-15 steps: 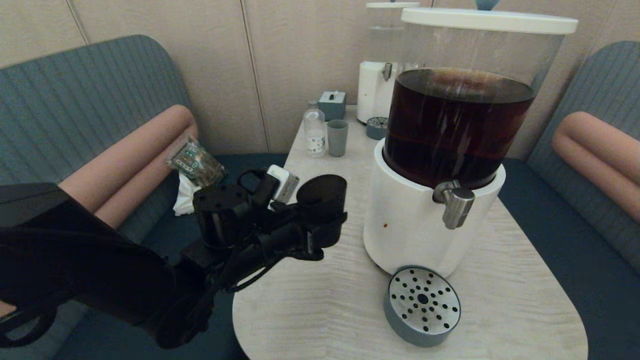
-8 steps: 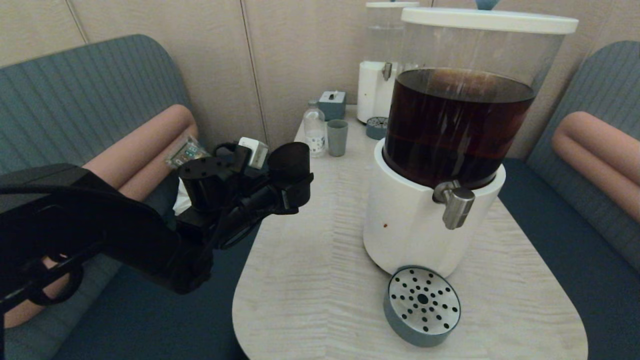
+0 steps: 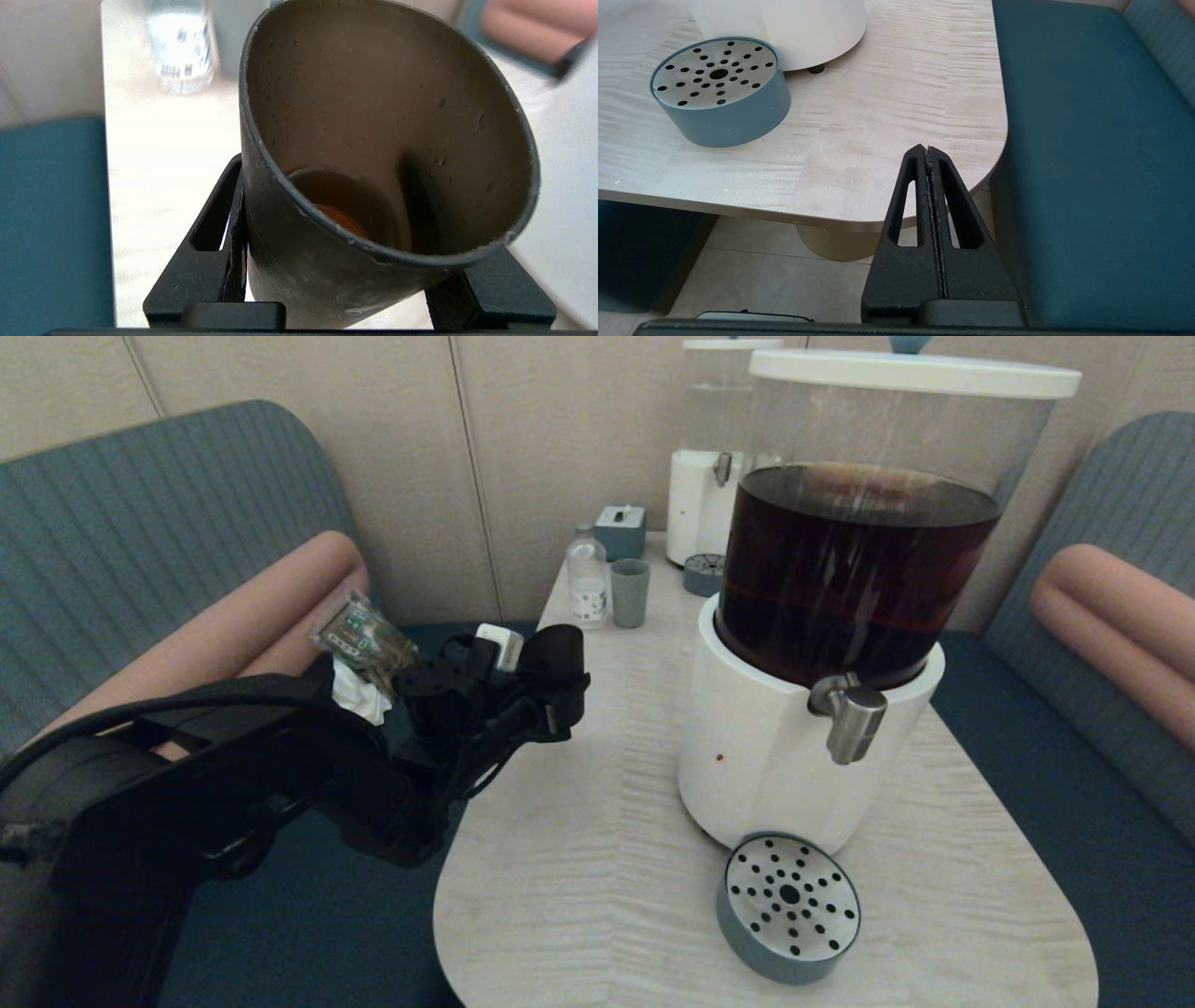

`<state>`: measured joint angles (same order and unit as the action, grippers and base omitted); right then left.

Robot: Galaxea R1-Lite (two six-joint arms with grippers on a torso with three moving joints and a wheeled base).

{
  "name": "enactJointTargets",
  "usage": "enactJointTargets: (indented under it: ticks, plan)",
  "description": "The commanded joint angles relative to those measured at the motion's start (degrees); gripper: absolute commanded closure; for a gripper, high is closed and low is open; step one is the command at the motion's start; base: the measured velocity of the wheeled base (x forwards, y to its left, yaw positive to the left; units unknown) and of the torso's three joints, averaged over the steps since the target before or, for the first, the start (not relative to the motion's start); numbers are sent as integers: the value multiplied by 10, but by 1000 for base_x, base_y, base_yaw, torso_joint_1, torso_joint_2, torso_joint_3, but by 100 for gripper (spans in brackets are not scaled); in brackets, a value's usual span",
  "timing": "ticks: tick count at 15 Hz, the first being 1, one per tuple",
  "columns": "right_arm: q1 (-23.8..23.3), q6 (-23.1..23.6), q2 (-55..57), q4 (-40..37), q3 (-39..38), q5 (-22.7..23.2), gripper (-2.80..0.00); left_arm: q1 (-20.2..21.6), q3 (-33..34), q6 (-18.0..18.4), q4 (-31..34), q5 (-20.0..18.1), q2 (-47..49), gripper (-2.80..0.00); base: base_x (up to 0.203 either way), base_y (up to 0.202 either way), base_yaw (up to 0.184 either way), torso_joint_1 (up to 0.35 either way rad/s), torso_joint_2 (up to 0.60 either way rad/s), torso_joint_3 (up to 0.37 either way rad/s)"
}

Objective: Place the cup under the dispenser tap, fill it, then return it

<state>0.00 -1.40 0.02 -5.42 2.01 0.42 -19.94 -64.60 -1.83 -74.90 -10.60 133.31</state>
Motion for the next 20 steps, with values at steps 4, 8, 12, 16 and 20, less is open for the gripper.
enactJointTargets:
  ticks: [4,8,12,16,20]
  plan:
    - [0,1,0,0,0,0,0,1,-23,-2,2,16,72,0,0,0,0,0,0,0]
    - [0,1,0,0,0,0,0,0,-32,-2,4,22,93,0,0,0,0,0,0,0]
    - [0,0,1,0,0,0,0,-1,-35,-2,4,22,96,0,0,0,0,0,0,0]
    - [0,0,1,0,0,0,0,-1,-35,-2,-3,23,93,0,0,0,0,0,0,0]
    - [0,0,1,0,0,0,0,-1,-29,-2,-3,23,87,0,0,0,0,0,0,0]
